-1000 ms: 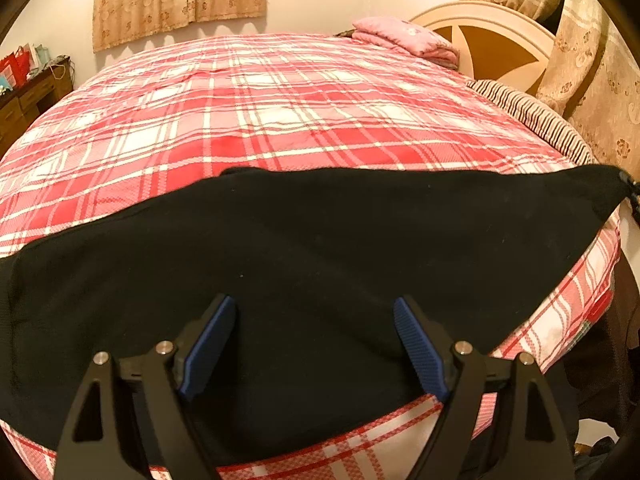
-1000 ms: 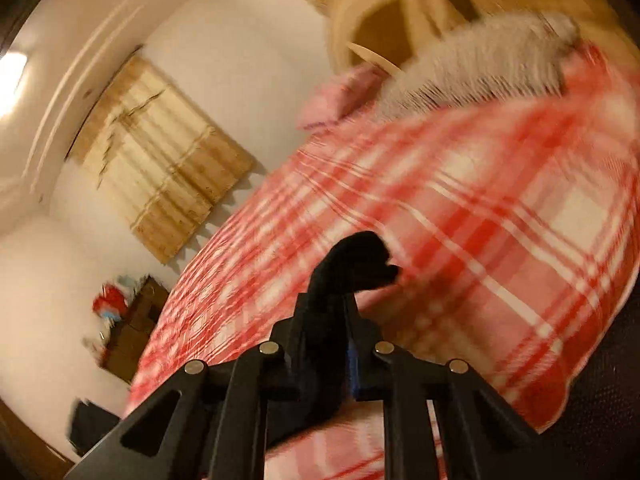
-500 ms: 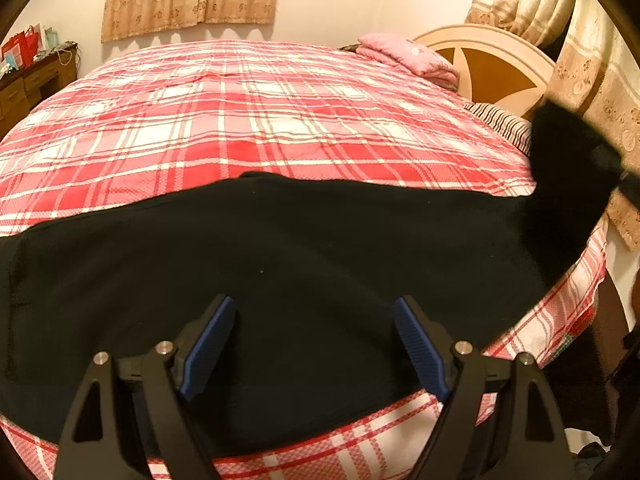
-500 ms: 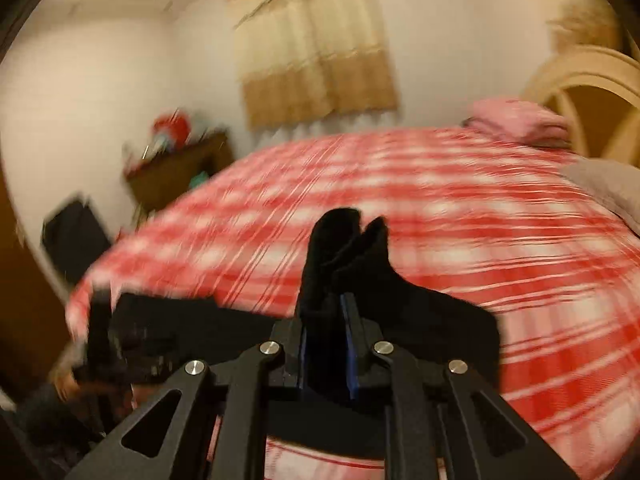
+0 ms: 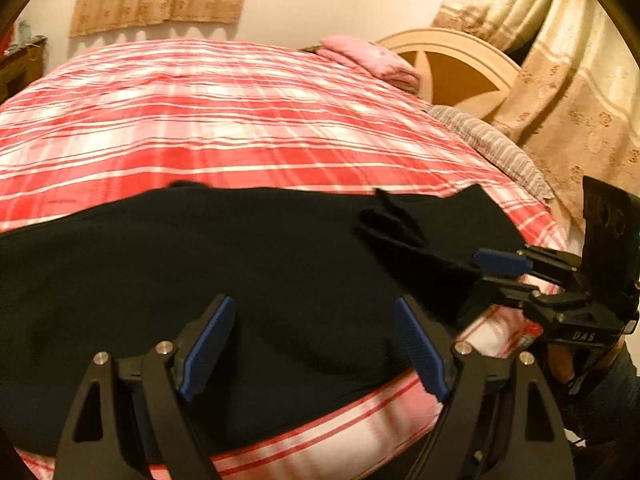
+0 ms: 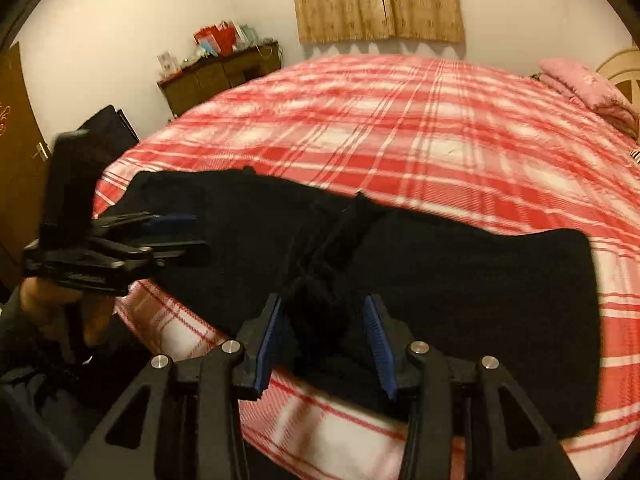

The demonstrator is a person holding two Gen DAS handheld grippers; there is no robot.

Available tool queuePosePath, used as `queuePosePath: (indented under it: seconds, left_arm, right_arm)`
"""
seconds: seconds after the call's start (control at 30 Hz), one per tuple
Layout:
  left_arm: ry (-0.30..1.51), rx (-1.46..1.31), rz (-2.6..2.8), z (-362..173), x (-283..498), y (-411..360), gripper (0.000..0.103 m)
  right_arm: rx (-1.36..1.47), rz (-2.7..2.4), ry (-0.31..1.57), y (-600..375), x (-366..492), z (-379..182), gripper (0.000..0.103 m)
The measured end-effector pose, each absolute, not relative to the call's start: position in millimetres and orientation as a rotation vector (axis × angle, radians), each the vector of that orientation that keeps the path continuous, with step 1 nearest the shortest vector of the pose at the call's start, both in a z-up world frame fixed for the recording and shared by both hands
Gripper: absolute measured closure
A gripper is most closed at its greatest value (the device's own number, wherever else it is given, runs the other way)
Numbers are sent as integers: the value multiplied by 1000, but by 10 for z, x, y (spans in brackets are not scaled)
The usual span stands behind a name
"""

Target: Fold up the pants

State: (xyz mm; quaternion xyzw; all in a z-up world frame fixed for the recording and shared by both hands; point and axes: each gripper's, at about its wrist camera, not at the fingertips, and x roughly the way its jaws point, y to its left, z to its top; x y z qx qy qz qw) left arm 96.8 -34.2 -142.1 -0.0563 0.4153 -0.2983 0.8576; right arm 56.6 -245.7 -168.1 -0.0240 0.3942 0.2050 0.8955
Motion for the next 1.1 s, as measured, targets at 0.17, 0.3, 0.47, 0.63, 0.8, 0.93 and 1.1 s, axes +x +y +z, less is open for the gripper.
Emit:
queuePosePath:
  seconds: [0.17,0.3,0.47,0.63,0.8,0.93,1.1]
  left_arm:
    - [903,-132,-720,-1360,1040,-674,19]
    - [881,-19,-673,-1337,1045,-886,19]
    - [861,44,-578,-1392,1042,-791,20]
    - [871,-43,-559,-1405,1077,-526,20]
    - [899,-122,-576,-1446,1112,-449,19]
    - [914,-172,-592,-1468,1134,-404,19]
    - [915,-187,-636,-1435,1121,-457,19]
  right_arm:
    - [13,380,770,-2776,475,-1620,59]
    - [40,386,736,-2809,458,-1549,59]
    - [-88,435,735,-2444,394,-1667,59]
    - [-202,433,746,-2130,448,-1801,59]
    - [-238,410,780,-2053,606,-1948,95]
    - [-246,411,745,-2056,487,-1834,97]
    - [-261,446,706,-2038,293,-1720,97]
